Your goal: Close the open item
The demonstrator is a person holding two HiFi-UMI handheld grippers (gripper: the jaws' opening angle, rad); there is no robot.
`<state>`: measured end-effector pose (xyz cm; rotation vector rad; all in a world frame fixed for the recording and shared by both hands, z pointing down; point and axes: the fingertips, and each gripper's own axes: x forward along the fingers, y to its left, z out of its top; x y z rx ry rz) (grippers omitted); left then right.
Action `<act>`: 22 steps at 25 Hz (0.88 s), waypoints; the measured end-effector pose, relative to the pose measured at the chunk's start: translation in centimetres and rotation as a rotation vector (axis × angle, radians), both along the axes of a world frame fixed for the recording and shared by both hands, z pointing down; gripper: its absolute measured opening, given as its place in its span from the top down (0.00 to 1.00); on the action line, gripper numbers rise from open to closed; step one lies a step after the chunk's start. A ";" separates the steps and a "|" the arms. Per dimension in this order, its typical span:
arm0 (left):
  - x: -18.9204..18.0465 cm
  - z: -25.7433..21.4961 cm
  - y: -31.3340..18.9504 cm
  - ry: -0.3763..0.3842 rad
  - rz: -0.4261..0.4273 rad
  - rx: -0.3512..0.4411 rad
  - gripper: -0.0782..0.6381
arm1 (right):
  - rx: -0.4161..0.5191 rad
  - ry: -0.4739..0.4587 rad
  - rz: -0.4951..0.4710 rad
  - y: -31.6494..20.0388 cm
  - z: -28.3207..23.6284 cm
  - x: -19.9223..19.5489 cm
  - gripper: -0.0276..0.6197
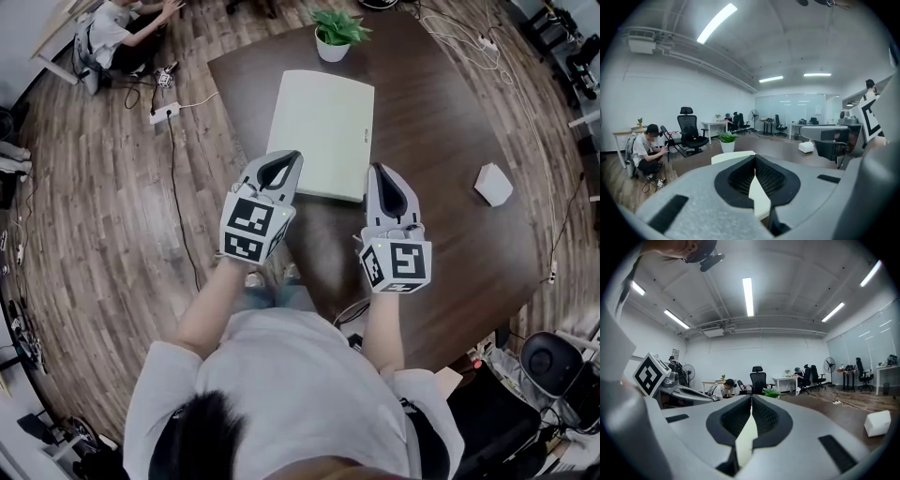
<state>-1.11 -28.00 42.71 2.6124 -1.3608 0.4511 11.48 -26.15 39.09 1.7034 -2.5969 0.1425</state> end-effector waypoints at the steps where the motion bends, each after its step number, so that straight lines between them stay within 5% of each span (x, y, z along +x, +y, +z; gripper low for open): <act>1: -0.6 -0.5 0.1 0.006 -0.009 0.012 0.88 | 0.001 0.003 0.003 0.2 -0.2 -0.2 0.94; 22: -8.5 -9.2 5.0 0.130 -0.079 0.207 0.88 | 0.091 0.042 0.124 6.0 -6.2 -2.1 0.94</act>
